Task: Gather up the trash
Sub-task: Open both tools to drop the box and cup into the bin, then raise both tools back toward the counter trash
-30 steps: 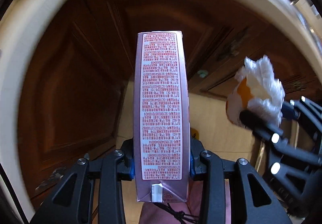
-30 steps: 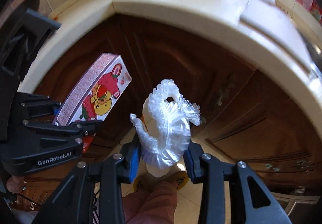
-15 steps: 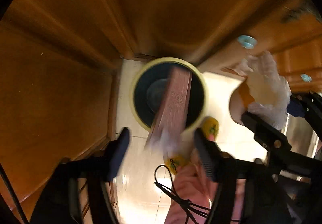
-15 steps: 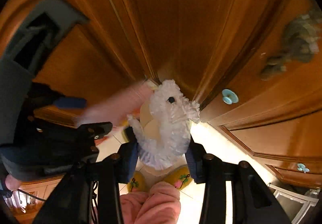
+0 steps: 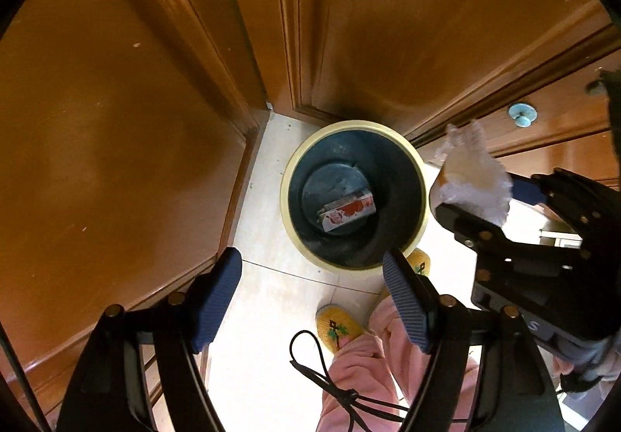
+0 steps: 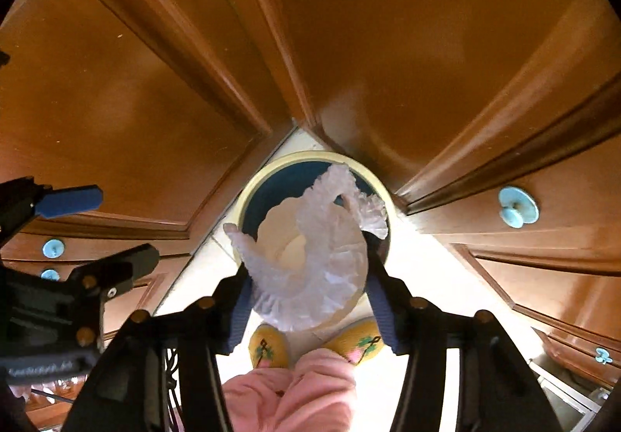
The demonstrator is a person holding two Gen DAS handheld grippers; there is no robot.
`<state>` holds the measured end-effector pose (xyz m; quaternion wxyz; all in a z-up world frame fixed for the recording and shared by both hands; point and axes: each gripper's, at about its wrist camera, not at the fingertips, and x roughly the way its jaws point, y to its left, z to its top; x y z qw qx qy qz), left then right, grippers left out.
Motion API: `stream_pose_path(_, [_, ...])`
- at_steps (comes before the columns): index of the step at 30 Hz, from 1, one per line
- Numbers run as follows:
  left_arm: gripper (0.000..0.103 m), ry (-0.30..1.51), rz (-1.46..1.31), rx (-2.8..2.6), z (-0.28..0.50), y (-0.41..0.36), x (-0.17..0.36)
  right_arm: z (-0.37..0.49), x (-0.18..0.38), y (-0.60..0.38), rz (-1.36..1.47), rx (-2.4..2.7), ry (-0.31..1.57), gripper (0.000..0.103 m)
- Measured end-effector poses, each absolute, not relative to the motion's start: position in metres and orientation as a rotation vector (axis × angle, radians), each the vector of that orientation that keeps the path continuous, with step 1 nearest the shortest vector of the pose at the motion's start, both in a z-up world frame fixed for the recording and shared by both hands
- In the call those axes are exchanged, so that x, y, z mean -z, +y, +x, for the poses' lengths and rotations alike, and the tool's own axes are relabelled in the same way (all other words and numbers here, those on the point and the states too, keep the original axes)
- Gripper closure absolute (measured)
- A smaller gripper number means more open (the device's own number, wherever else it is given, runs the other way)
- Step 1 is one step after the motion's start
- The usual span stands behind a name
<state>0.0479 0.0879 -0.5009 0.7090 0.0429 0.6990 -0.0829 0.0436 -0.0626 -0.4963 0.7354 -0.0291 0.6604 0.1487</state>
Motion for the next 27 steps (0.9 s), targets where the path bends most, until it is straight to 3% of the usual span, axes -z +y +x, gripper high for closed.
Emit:
stream_pose_path(8, [0.030, 1.566, 0.085, 0.176, 0.037, 0.090, 0.465, 0.037, 0.469, -0.056, -0.061, -0.357, 1.477, 0.041])
stream_pose_path(15, [0.020, 1.559, 0.068, 0.167, 0.023, 0.097, 0.415, 0.028, 0.424, -0.061, -0.047, -0.359, 1.438, 0.022])
stream_pose_path(27, [0.020, 1.402, 0.071, 0.217, 0.011, 0.103, 0.285, -0.011, 0.297, -0.081, 0.030, -0.341, 1.344, 0.021])
